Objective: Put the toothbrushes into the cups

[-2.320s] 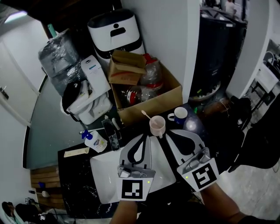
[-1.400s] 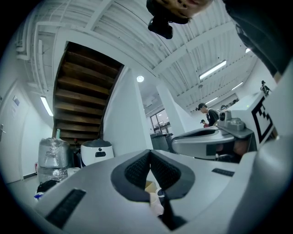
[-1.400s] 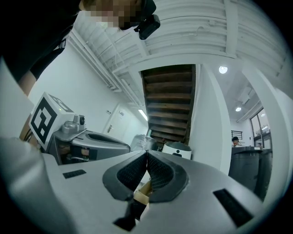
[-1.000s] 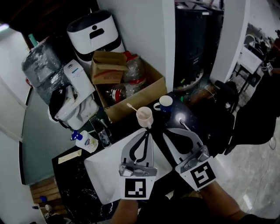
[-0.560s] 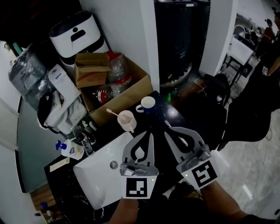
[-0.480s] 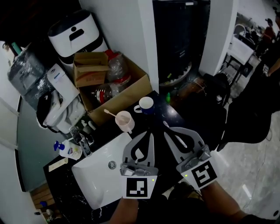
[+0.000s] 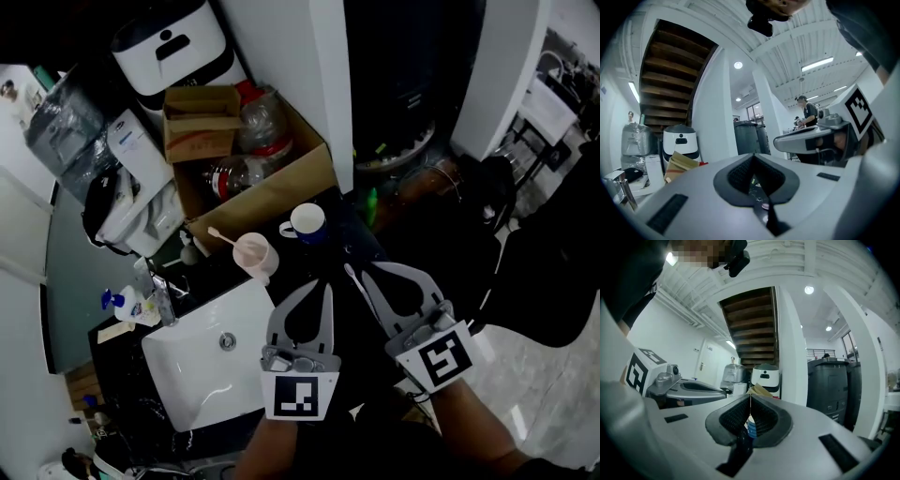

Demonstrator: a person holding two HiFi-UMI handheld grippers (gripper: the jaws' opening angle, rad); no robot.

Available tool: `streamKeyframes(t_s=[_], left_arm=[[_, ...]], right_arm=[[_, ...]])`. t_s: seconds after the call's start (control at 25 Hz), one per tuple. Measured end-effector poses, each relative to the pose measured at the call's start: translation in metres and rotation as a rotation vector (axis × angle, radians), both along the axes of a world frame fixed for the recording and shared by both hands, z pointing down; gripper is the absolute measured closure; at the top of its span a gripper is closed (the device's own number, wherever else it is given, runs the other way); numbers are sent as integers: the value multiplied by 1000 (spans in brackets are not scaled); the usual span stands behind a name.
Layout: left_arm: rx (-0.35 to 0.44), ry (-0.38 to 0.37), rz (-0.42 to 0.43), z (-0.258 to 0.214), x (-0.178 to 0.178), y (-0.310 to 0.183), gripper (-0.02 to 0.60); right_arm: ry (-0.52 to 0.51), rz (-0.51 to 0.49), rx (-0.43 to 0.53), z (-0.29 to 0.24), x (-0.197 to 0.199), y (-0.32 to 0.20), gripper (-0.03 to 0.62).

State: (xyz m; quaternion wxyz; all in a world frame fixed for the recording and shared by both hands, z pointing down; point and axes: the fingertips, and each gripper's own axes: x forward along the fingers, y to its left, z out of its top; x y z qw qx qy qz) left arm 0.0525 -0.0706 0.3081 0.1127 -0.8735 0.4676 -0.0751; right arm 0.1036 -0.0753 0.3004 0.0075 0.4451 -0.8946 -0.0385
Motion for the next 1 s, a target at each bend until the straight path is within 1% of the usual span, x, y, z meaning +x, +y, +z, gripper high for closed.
streamKeyframes(t_s=[0.08, 0.12, 0.24, 0.36, 0.4, 0.48, 0.56, 0.64, 0.76, 0.92, 1.0], left_arm=[[-24, 47, -42, 4, 3, -6, 572], [-33, 53, -58, 7, 4, -9, 572], [-21, -2, -69, 13, 9, -17, 572], [-21, -34, -60, 20, 13, -20, 572], [-27, -42, -57, 24, 13, -21, 572], [-48, -35, -61, 31, 11, -27, 573], [-43, -36, -54, 34, 8, -35, 572], [-48, -45, -45, 39, 5, -40, 573], [-85, -43, -36, 55, 4, -47, 572], [-94, -28, 1, 69, 5, -52, 572], [-121, -18, 11, 79, 5, -53, 572]], right_arm=[[-31, -22, -20, 6, 6, -8, 562], [-40, -33, -29, 9, 8, -11, 562], [-45, -59, -44, 17, 12, -21, 562], [-43, -69, -71, 26, 13, -26, 562], [-35, -70, -79, 29, 12, -27, 562], [1, -67, -80, 36, 9, -31, 562], [52, -65, -76, 43, 5, -36, 562], [84, -62, -97, 52, 1, -40, 562], [120, -48, -206, 75, -1, -49, 562], [234, -64, -353, 112, -8, -55, 562], [262, -61, -409, 125, -10, -57, 562]])
